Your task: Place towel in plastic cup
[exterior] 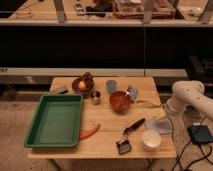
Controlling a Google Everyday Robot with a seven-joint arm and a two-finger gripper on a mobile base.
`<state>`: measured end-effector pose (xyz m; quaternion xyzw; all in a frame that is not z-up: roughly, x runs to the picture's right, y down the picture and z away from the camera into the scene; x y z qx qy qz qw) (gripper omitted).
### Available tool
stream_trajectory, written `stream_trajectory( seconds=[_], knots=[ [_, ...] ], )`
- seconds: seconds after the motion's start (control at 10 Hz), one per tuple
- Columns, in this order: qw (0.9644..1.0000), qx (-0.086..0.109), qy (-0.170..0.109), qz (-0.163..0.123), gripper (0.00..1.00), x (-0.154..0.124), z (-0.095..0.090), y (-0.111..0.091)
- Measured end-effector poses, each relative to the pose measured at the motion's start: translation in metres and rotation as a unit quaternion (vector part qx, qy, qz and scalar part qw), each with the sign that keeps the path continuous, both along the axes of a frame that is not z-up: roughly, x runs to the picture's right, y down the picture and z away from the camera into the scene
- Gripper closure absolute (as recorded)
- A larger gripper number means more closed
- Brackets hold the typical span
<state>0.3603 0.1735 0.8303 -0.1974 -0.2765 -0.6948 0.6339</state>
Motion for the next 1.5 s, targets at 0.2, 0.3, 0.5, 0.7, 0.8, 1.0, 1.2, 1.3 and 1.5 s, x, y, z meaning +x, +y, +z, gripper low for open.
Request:
stream_trajectory(
  seconds=[0.2,0.3,0.5,0.7,0.8,1.0,1.2,1.3,1.5],
  knots=[
    [0.9997,0.011,-0.001,-0.024,0.22,-0.008,0.007,0.001],
    [0.9994,0.015,0.000,-0.031,0.22,-0.010,0.009,0.002],
    [0.9983,0.027,0.006,-0.052,0.22,-0.015,0.016,0.008],
    [0.9980,0.030,0.005,-0.056,0.22,-0.018,0.024,0.012],
    [0.9978,0.031,0.005,-0.058,0.22,-0.018,0.029,0.013],
    [0.9977,0.031,0.008,-0.059,0.22,-0.018,0.033,0.015],
    [0.9976,0.032,0.014,-0.061,0.22,-0.018,0.035,0.016],
    [0.9975,0.031,0.015,-0.061,0.22,-0.017,0.036,0.017],
    [0.9976,0.030,0.018,-0.060,0.22,-0.016,0.037,0.019]
  ],
)
